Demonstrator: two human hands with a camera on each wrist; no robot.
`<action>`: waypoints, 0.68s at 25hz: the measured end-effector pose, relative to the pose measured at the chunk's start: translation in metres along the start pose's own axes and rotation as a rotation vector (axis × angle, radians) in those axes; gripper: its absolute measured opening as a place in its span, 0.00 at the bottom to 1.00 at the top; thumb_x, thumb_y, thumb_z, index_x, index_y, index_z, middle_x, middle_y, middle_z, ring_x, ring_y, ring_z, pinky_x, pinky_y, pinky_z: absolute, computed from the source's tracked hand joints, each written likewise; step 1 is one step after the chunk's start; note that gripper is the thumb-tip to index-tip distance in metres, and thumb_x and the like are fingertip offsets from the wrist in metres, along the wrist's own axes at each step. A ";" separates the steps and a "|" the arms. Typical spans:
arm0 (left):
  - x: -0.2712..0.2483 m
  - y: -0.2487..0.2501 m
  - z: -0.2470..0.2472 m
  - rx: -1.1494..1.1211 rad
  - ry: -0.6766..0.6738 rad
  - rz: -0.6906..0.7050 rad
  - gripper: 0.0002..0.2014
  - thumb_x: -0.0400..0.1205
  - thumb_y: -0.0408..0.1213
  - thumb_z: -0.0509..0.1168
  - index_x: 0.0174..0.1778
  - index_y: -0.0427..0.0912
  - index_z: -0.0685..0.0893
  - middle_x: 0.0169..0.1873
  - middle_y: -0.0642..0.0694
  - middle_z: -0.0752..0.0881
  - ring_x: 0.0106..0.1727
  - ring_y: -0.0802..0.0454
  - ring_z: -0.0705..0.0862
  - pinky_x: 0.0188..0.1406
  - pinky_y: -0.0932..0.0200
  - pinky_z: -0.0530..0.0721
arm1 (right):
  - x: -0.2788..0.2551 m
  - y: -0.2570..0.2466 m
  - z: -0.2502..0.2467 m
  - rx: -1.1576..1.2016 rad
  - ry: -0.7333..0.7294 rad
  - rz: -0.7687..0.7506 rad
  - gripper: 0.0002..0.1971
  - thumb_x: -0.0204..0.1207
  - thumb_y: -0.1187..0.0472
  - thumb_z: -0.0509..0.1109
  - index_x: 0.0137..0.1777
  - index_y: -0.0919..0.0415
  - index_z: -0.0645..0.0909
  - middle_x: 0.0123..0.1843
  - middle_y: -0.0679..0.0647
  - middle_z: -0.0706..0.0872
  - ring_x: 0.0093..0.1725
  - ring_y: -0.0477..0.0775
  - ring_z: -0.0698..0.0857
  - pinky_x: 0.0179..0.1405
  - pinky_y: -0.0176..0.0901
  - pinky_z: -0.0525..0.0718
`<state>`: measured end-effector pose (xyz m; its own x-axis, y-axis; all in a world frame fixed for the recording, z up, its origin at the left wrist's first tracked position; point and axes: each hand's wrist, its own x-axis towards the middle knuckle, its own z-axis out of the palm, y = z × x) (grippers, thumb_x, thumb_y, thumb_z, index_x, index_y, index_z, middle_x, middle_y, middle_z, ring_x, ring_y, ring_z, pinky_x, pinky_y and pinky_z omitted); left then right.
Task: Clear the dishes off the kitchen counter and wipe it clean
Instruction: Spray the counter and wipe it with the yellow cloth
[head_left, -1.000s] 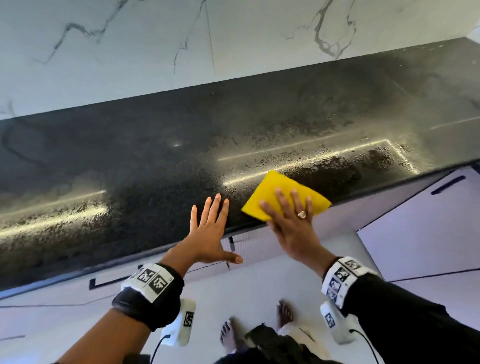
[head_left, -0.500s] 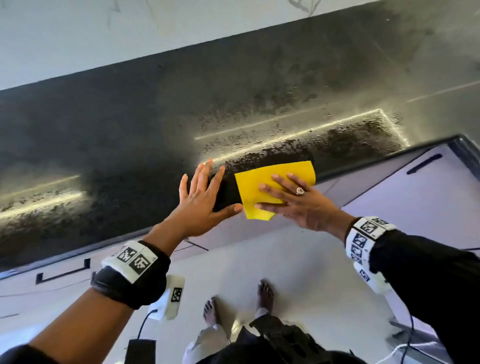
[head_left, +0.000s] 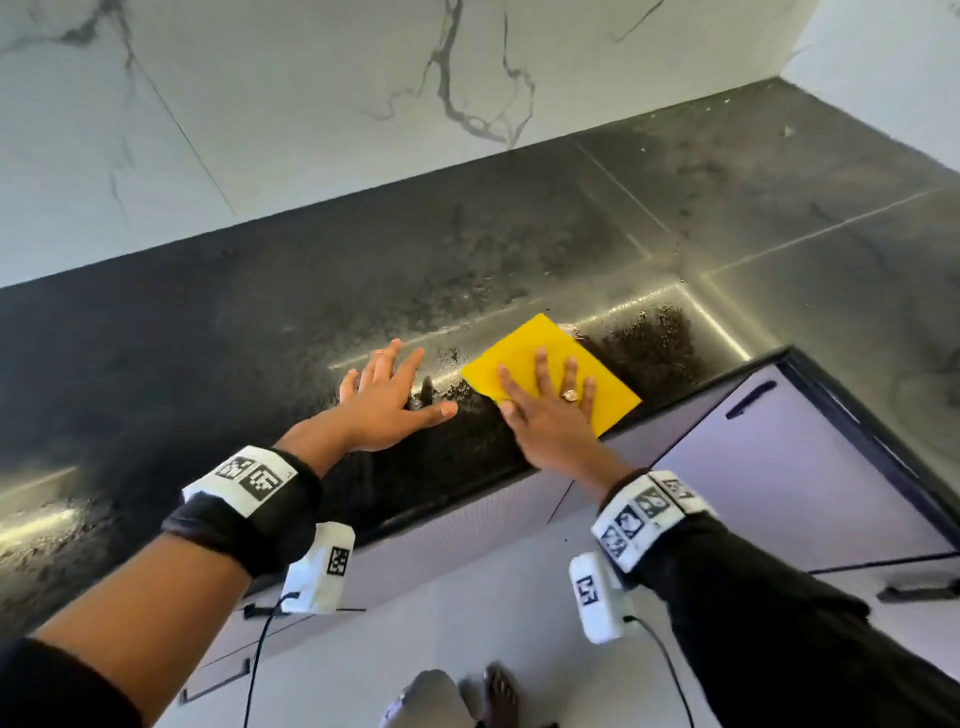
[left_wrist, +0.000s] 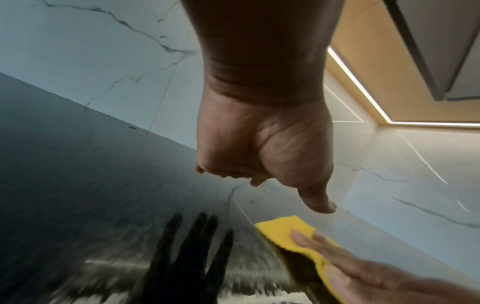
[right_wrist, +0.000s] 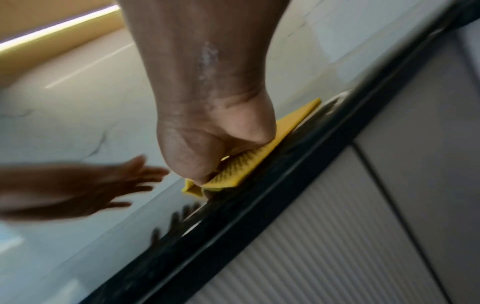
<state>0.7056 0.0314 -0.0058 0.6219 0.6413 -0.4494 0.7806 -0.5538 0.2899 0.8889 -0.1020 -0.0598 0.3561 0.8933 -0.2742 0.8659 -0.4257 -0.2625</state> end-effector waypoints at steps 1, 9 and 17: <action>0.010 -0.001 -0.007 -0.030 0.018 -0.027 0.48 0.76 0.73 0.53 0.87 0.54 0.43 0.86 0.46 0.37 0.87 0.45 0.40 0.83 0.38 0.41 | 0.006 -0.022 0.001 -0.029 -0.052 -0.091 0.27 0.87 0.42 0.45 0.83 0.32 0.41 0.86 0.54 0.29 0.82 0.71 0.27 0.78 0.72 0.30; 0.106 -0.015 -0.055 -0.087 0.088 -0.092 0.55 0.73 0.74 0.60 0.86 0.54 0.35 0.86 0.43 0.38 0.87 0.44 0.41 0.83 0.35 0.41 | 0.125 0.004 -0.042 -0.084 -0.106 -0.161 0.27 0.86 0.38 0.43 0.83 0.30 0.39 0.86 0.45 0.31 0.85 0.64 0.31 0.80 0.66 0.32; 0.212 -0.027 -0.120 -0.105 -0.008 -0.169 0.77 0.55 0.69 0.79 0.83 0.55 0.26 0.85 0.39 0.33 0.85 0.38 0.34 0.79 0.26 0.38 | 0.220 0.012 -0.079 -0.013 -0.186 0.029 0.29 0.85 0.35 0.41 0.82 0.31 0.33 0.84 0.48 0.23 0.81 0.66 0.24 0.78 0.69 0.28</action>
<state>0.8242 0.2457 -0.0071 0.4813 0.7158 -0.5060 0.8764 -0.3799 0.2961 1.0053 0.1009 -0.0504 0.3105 0.8382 -0.4484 0.8612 -0.4477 -0.2405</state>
